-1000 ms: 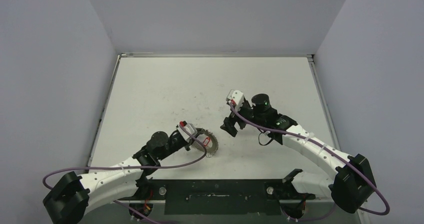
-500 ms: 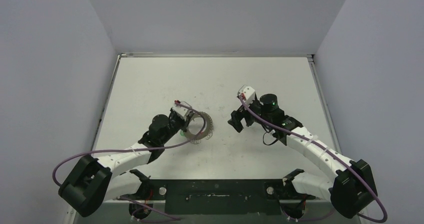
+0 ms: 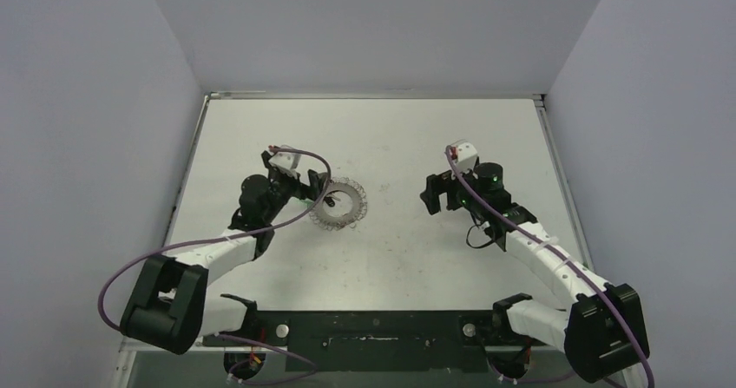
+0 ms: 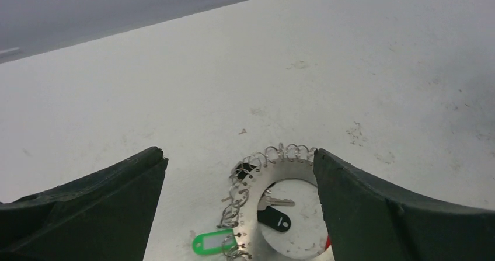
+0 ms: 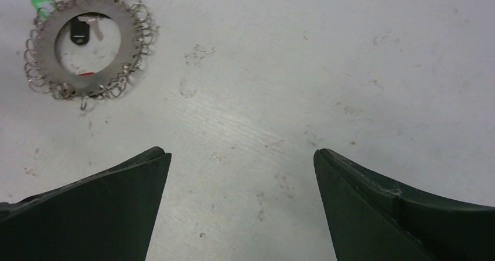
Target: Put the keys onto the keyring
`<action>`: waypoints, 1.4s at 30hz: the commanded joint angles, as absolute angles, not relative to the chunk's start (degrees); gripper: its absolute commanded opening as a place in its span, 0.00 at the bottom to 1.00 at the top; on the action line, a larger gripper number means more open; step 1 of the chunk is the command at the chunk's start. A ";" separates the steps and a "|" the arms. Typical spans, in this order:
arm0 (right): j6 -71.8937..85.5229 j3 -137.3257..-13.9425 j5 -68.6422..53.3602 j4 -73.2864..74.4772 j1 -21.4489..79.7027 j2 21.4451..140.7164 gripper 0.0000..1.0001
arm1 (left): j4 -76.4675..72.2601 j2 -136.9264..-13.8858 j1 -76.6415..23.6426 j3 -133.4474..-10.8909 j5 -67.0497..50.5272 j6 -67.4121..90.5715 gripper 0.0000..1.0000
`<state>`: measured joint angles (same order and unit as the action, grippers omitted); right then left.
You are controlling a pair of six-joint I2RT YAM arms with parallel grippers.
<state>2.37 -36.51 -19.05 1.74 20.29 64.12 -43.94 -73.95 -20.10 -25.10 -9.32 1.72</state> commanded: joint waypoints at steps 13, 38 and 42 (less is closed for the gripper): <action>5.18 -19.19 16.25 -11.63 12.54 54.19 1.00 | -11.49 -45.30 -6.51 -18.10 5.35 5.52 0.97; 1.42 -14.74 14.67 -48.12 4.63 75.21 1.00 | -65.57 -90.38 -0.70 -13.45 6.62 -2.23 0.97; 1.38 -17.23 11.18 -47.79 3.54 78.27 1.00 | -55.95 -91.33 -0.39 -19.50 8.95 -1.16 0.97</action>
